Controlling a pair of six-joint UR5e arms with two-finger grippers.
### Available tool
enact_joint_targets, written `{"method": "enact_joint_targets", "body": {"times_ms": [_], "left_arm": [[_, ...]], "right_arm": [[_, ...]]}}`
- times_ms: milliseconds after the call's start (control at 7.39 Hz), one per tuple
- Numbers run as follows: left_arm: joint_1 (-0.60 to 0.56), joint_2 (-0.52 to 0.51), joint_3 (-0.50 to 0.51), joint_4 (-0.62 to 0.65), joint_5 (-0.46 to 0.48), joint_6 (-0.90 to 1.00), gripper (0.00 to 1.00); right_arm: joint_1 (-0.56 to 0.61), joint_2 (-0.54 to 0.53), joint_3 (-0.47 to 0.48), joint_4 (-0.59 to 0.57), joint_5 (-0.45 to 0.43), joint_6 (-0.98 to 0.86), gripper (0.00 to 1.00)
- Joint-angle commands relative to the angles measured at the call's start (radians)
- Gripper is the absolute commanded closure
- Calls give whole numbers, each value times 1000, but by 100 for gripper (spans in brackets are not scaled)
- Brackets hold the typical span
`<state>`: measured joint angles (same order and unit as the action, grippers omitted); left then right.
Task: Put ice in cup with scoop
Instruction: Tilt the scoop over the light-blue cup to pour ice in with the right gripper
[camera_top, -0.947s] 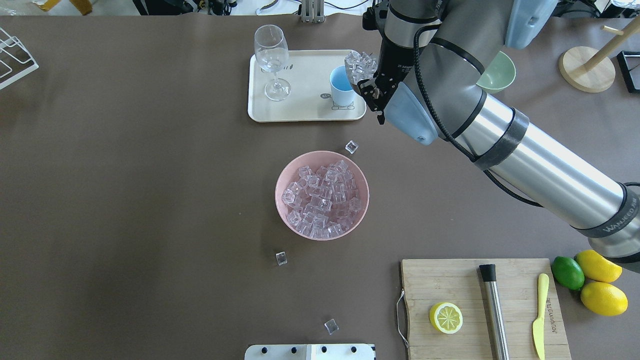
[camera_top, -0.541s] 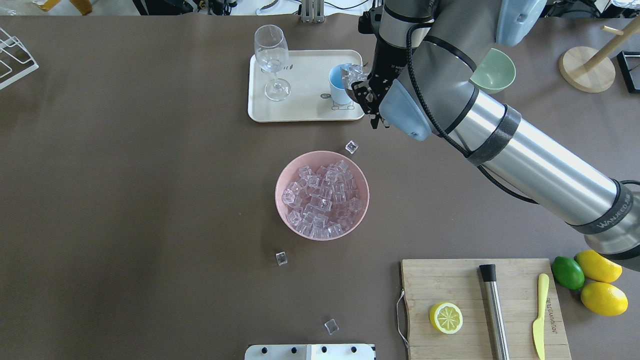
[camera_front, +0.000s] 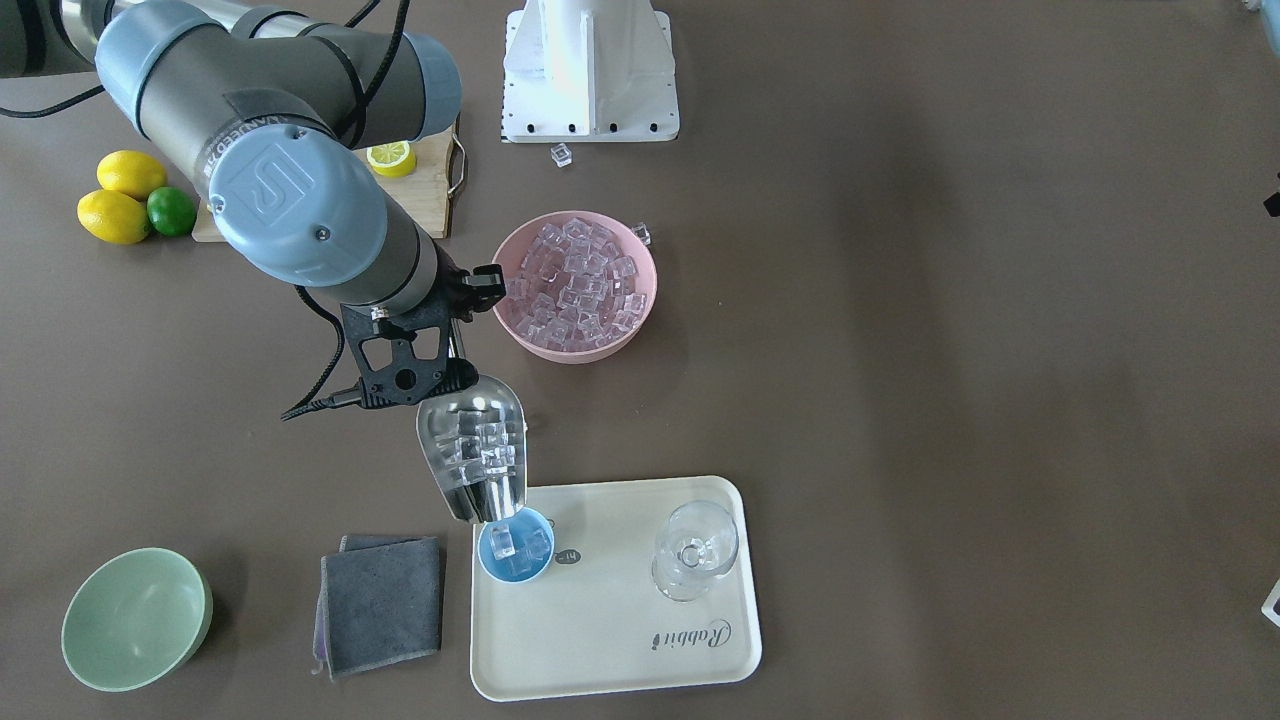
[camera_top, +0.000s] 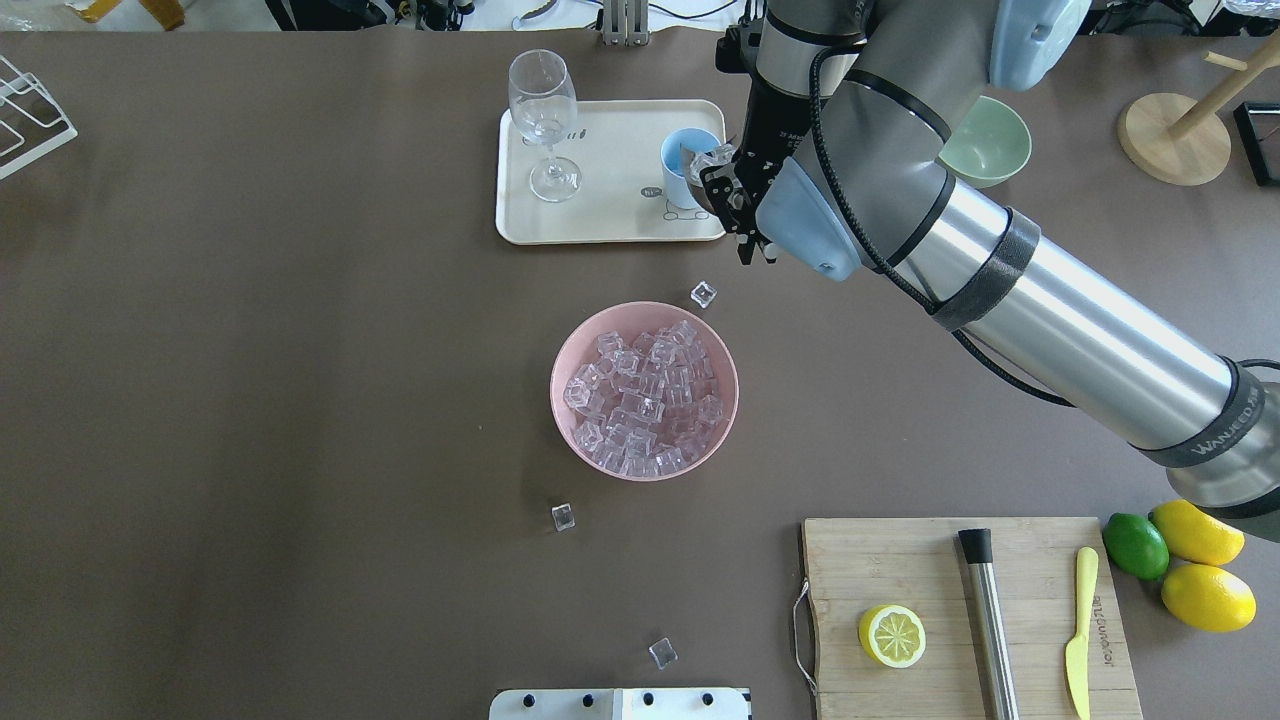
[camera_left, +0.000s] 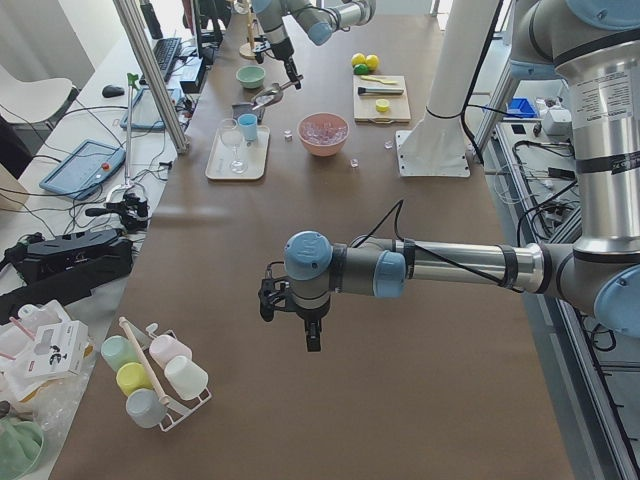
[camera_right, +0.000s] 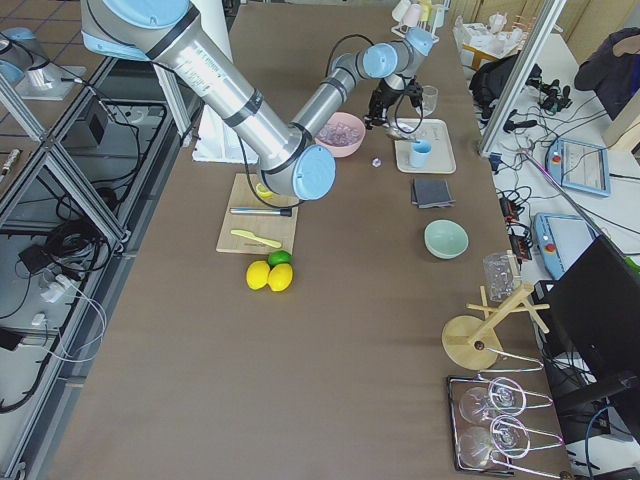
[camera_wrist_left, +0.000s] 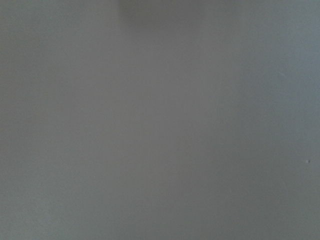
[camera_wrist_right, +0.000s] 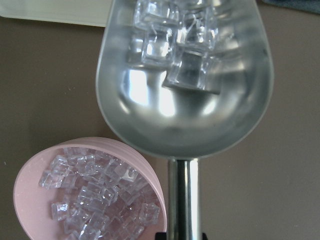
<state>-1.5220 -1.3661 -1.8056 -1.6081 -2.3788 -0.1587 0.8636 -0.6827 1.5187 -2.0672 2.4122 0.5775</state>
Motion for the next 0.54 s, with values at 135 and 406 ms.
{"method": "enact_joint_targets", "body": {"times_ms": [135,406], "left_arm": [[-6,-5,8,1,-26,-1,1],[-6,-5,8,-1,-26,-4,1]], "right_arm": [[0,11,-3,-31,47,-1,100],[8,40,-38,-45,66,-4,100]]}}
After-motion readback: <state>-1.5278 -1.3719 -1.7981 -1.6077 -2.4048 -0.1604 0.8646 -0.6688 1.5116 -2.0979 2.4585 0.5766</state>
